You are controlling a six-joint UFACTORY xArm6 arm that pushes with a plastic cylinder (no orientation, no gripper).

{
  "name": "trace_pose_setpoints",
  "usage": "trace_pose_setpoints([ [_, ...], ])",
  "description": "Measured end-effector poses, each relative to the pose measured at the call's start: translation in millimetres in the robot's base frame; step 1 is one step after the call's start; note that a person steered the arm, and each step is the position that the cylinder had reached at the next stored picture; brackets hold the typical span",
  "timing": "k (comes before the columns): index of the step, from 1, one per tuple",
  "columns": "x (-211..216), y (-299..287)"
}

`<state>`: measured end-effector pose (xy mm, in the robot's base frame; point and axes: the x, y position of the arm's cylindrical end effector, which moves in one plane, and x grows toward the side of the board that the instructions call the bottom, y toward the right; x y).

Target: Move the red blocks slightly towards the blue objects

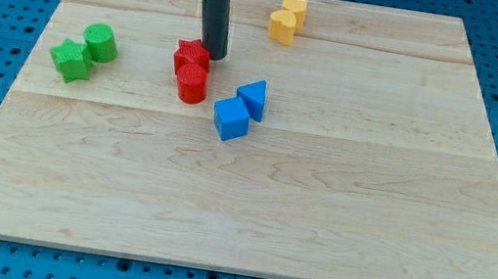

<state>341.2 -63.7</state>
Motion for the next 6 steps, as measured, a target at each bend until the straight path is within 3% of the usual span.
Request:
trace_pose_setpoints([
  [2,-45.0,-3.9],
  [3,-28.5,-46.3],
  [5,36.6,-26.0],
  [6,36.6,-82.4],
])
